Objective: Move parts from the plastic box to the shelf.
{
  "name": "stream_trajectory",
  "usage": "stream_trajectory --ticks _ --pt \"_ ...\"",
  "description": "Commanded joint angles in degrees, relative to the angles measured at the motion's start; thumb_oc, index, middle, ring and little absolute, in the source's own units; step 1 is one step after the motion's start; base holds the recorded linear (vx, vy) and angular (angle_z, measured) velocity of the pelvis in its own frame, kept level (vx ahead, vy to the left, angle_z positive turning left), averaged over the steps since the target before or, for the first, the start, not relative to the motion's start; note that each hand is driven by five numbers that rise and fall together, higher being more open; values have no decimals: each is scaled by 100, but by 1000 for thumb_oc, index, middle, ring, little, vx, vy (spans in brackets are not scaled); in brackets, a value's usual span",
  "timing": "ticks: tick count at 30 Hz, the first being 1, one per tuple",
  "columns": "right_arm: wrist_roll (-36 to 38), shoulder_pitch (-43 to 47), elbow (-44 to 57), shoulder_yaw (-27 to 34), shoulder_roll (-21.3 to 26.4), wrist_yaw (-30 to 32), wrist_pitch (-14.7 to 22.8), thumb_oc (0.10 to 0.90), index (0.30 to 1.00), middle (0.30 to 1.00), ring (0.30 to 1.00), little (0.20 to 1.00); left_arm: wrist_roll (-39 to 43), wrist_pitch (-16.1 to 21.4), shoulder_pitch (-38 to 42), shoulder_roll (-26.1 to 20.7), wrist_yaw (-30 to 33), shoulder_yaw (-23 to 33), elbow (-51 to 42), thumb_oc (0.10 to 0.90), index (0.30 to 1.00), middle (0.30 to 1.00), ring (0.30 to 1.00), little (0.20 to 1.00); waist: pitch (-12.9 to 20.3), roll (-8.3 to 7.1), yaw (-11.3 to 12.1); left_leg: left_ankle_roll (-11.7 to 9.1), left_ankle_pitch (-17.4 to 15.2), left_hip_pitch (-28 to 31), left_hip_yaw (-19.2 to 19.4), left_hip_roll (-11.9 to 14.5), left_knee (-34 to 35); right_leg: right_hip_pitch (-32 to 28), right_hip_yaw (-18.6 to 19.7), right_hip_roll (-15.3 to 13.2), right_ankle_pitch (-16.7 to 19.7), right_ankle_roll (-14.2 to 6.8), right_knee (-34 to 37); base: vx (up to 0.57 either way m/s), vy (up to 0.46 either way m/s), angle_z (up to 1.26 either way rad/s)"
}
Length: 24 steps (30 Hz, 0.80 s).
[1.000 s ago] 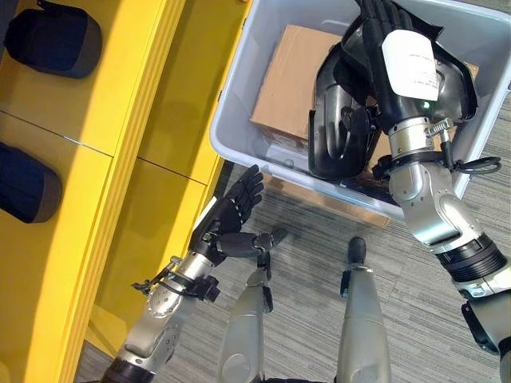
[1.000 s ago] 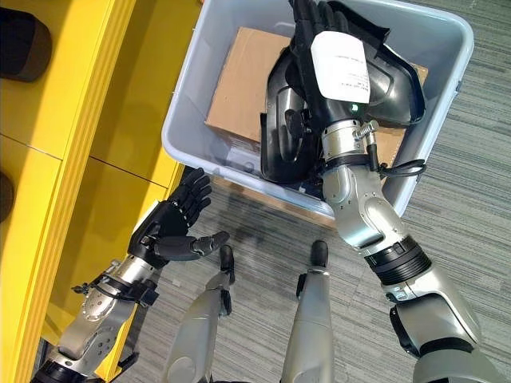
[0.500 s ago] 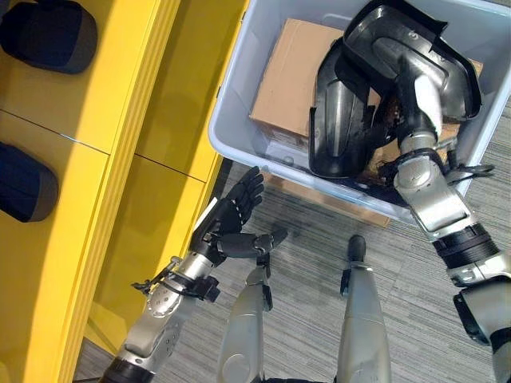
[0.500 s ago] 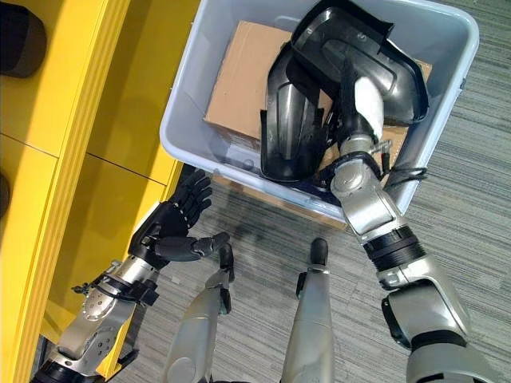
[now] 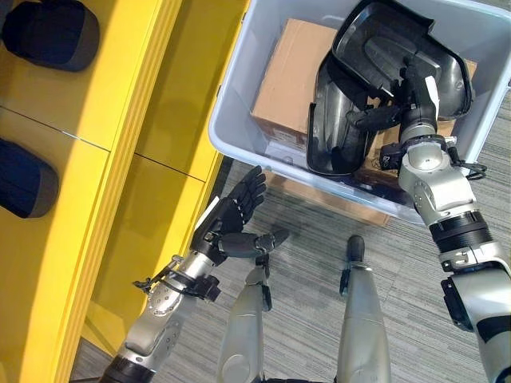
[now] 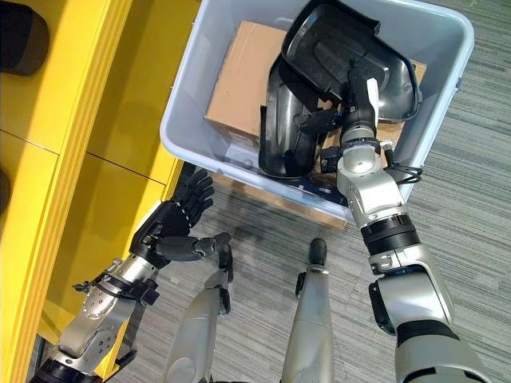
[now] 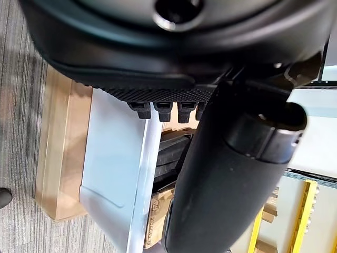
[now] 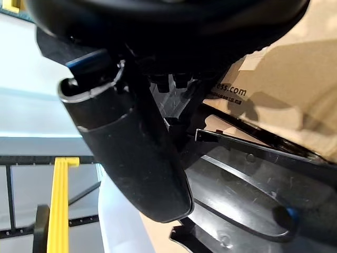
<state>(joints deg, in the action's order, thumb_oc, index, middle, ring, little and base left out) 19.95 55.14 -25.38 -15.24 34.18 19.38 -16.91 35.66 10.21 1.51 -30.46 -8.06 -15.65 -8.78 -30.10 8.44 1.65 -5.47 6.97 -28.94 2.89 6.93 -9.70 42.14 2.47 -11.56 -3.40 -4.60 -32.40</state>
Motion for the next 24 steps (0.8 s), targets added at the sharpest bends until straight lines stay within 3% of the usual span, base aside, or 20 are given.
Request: stream_trajectory --ticks 1,4,9,12,15,19,21,23,24 --pt "-641 356 67 -387 -42 -695 -31 900 1000 1000 1000 1000 73 507 128 -153 -48 192 -621 900 1000 1000 1000 1000 31 222 70 337 -1192 28 94 -156 -802 -315 -369 130 -406 375 431 0 0 0" --pt "-1433 401 286 -654 28 -1003 -191 900 1000 1000 1000 1000 88 511 158 -173 -73 197 -614 900 1000 1000 1000 1000 31 187 75 339 -1178 -3 97 -145 -814 -319 -373 127 -385 363 453 0 0 0" --pt "-2063 390 563 -1083 294 -1842 -752 900 1000 1000 1000 1000 95 532 132 -259 -46 224 -641 900 1000 1000 1000 1000 31 101 89 346 -1165 -72 71 -131 -867 -328 -397 133 -354 342 467 -13 -32 2" --pt "-2979 344 592 -1409 562 -2740 -1164 900 1000 1000 1000 1000 64 547 122 -320 -33 247 -626 900 1000 1000 1000 1000 31 8 95 352 -1165 -109 63 -102 -905 -347 -443 140 -337 331 478 -13 -60 4" --pt "-3471 102 695 -1646 1054 -3594 -1804 900 1000 1000 1000 1000 38 530 67 -455 20 310 -712 900 1000 1000 1000 1000 31 -142 63 362 -1149 -144 67 -34 -926 -377 -502 162 -313 316 490 -11 -85 7" --pt "-3510 55 428 -1704 1547 -4016 -2049 900 1000 1000 1000 1000 -26 503 -16 -572 56 389 -788 900 1000 1000 1000 1000 31 -280 57 370 -1159 -150 76 30 -962 -445 -583 169 -307 316 514 -9 -82 2" --pt "-3367 48 160 -1704 1823 -4171 -2055 900 1000 1000 1000 1000 -11 498 -96 -634 63 415 -833 900 1000 1000 1000 1000 31 -329 60 341 -1295 -27 38 47 -1013 -600 -604 172 -455 277 470 69 -69 1" --pt "-3472 175 -248 -1694 2133 -4669 -2050 900 1000 1000 1000 1000 -47 462 -78 -690 78 469 -901 900 1000 1000 1000 1000 31 -383 65 373 -1161 -140 80 82 -1001 -542 -689 164 -315 323 546 -7 -63 7" --pt "-3453 103 -396 -1682 2225 -4765 -1937 900 1000 1000 1000 1000 -51 451 -123 -696 74 466 -907 900 1000 1000 1000 1000 31 -392 59 338 -1291 -14 45 85 -1025 -667 -674 168 -457 282 498 -3 -72 3"
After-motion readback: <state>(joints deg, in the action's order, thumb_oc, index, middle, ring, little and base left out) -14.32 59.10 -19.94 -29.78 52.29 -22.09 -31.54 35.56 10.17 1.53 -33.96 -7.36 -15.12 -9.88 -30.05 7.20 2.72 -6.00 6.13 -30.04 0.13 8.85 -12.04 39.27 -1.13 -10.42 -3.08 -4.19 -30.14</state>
